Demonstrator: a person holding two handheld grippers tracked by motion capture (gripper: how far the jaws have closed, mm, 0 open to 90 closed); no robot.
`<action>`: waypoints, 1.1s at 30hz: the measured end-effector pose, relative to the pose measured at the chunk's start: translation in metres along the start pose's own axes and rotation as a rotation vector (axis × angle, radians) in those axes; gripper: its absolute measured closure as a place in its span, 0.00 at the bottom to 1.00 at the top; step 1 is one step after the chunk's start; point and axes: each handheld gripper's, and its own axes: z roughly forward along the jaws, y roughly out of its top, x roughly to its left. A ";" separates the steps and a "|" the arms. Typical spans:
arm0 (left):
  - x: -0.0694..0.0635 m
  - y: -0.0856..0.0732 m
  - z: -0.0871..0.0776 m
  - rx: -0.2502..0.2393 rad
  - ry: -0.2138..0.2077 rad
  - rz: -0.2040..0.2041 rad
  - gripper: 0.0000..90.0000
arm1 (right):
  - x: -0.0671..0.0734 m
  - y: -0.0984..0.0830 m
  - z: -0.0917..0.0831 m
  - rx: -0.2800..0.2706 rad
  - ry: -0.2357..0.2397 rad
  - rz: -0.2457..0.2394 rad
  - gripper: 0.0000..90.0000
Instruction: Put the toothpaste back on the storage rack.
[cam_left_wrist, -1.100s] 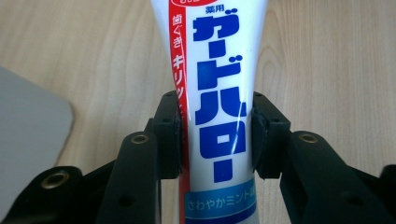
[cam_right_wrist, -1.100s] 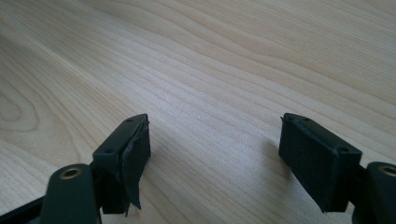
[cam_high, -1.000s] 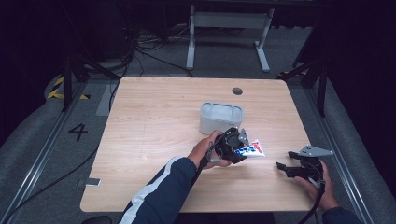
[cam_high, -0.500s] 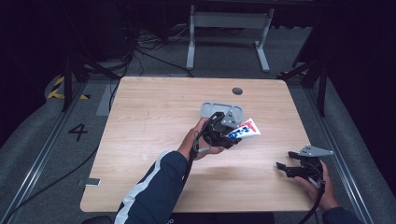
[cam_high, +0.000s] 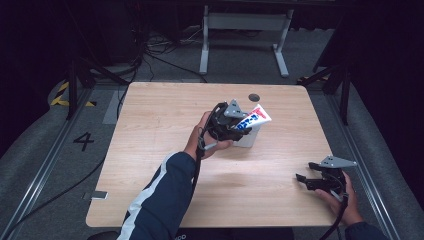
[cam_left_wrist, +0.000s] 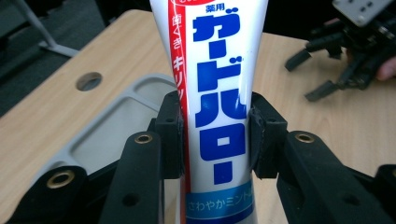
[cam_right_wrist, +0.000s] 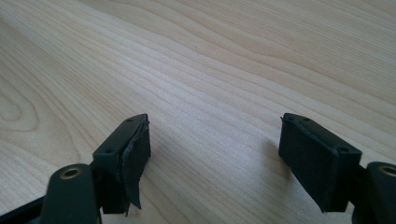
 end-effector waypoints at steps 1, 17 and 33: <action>0.003 0.001 0.000 -0.005 0.007 -0.006 0.71 | 0.000 0.000 0.000 0.001 0.000 0.000 0.29; 0.032 0.022 0.018 -0.098 0.103 -0.070 0.71 | 0.000 0.000 0.000 -0.002 0.001 -0.002 0.29; 0.044 0.018 0.047 -0.155 0.165 -0.131 0.72 | 0.000 0.000 0.000 -0.004 0.003 -0.005 0.30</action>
